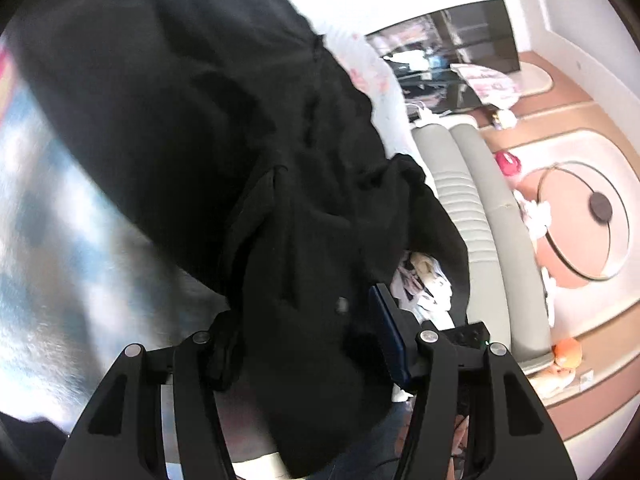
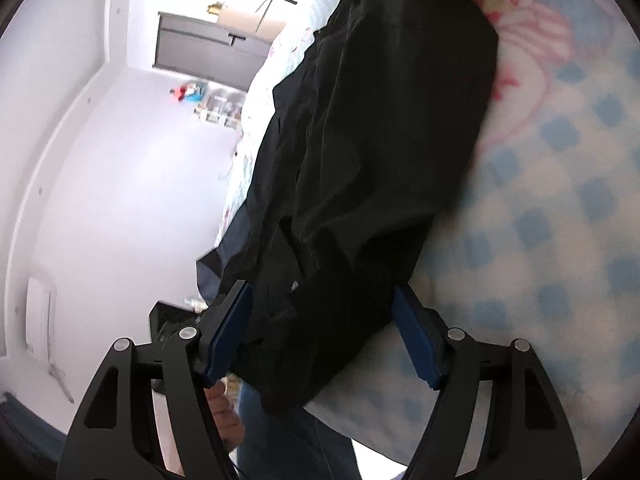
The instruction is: Fold clothes
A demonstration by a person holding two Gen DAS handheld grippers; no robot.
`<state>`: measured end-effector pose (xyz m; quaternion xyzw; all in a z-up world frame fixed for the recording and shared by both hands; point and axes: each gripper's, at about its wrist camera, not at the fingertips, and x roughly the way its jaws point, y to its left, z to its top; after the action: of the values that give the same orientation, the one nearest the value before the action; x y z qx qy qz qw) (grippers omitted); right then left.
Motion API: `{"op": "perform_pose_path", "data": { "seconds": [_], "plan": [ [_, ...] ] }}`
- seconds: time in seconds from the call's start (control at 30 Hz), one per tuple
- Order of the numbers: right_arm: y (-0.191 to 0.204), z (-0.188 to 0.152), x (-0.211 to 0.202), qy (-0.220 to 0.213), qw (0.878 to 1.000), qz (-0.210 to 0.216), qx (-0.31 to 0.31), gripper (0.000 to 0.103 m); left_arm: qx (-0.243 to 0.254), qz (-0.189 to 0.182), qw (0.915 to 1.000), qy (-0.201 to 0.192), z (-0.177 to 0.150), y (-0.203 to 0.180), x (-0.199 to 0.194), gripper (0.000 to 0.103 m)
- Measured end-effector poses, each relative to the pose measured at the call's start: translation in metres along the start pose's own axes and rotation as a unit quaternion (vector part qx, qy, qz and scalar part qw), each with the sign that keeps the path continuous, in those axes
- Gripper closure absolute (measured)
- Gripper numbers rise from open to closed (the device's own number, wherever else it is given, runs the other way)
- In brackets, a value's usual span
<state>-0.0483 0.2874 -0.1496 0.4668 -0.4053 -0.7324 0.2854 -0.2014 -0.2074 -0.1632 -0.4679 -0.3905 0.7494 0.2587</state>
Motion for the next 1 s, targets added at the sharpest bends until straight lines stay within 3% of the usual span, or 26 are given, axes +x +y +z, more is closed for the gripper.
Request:
{"op": "perform_pose_path", "data": {
  "seconds": [0.1,0.23,0.33,0.43,0.57,0.67,0.73,0.8,0.87,0.9,0.93,1.0],
  "plan": [
    [-0.007,0.001,-0.01,-0.021,0.999,-0.029,0.003,0.028,-0.006,0.023,0.9997,0.005,0.0,0.003,0.004,0.045],
    [-0.022,0.003,-0.014,-0.034,0.998,-0.038,0.042,0.025,-0.014,0.068,0.9975,0.015,0.004,0.014,0.012,0.045],
    [-0.021,0.007,-0.013,-0.036,0.997,-0.049,0.052,0.019,-0.001,0.074,0.9971,0.019,0.01,0.009,0.017,0.044],
    [0.0,0.011,0.0,-0.017,0.999,-0.027,0.007,0.023,-0.002,0.074,0.997,0.021,0.016,0.005,0.019,0.046],
    [0.012,0.006,0.004,-0.003,1.0,0.002,-0.03,0.028,-0.042,0.032,0.9984,-0.016,0.01,0.022,-0.005,0.046],
    [0.0,0.0,0.02,0.026,0.999,-0.012,-0.019,0.028,-0.065,0.038,0.997,-0.016,0.006,0.04,-0.009,0.046],
    [-0.006,0.0,0.032,0.042,0.998,-0.036,-0.022,0.027,-0.05,0.051,0.9974,-0.009,0.007,0.036,-0.003,0.047],
    [-0.007,0.003,0.046,0.049,0.996,-0.061,-0.035,0.024,-0.023,0.075,0.9969,-0.003,0.01,0.025,0.006,0.064],
    [0.003,0.003,0.043,0.034,0.995,-0.08,-0.056,0.036,0.013,0.122,0.9924,-0.007,0.01,0.008,0.009,0.086],
    [0.009,0.002,0.041,0.026,0.993,-0.089,-0.067,0.06,0.03,0.138,0.9899,-0.012,0.009,-0.001,0.009,0.089],
    [0.014,0.002,0.039,0.019,0.992,-0.099,-0.078,0.073,0.049,0.15,0.9873,-0.019,0.007,-0.011,0.007,0.091],
    [0.024,-0.005,0.02,-0.007,0.99,-0.097,-0.105,0.081,0.087,0.17,0.981,-0.032,0.0,-0.029,-0.002,0.094]
  ]
}}
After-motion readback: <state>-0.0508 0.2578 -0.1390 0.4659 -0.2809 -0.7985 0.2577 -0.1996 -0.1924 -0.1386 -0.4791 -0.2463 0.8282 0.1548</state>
